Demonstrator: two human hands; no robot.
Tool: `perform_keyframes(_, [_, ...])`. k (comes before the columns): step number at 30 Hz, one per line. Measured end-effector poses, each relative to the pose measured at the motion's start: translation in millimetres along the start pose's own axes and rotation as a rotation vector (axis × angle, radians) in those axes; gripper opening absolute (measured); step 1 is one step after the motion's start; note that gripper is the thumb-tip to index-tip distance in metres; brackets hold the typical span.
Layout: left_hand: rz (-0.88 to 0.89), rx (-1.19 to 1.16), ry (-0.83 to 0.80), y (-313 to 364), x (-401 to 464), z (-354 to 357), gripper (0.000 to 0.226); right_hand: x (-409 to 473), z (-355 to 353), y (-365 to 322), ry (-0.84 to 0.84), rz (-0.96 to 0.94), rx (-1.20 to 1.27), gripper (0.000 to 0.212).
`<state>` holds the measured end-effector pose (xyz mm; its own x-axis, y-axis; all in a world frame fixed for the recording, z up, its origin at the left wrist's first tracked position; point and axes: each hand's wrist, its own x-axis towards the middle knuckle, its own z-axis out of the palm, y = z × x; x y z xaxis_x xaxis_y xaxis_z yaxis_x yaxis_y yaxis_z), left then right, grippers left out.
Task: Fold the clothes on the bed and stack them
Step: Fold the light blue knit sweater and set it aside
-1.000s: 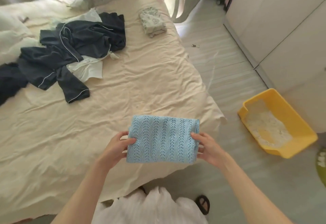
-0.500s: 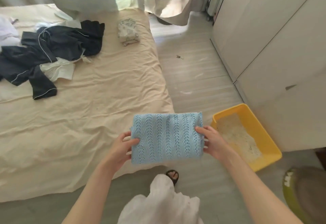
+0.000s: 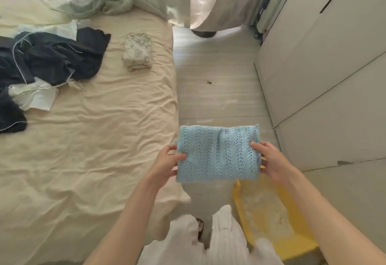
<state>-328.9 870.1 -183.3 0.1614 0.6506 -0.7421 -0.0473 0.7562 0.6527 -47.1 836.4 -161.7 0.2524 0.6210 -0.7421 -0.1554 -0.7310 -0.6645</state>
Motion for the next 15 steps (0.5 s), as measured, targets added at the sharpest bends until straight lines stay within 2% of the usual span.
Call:
perform_keyframes(7, [-0.053,-0.166,0.193,59.2,81.9,20.3,0.029,125.9,25.2,-106.0,-0.152,0.055,-0.161,0.015])
perform_keyframes(15, [-0.036,-0.427,0.433,167.7,181.6,43.2,0.027,264.6,79.1,-277.2,-0.347,0.013,-0.391,0.014])
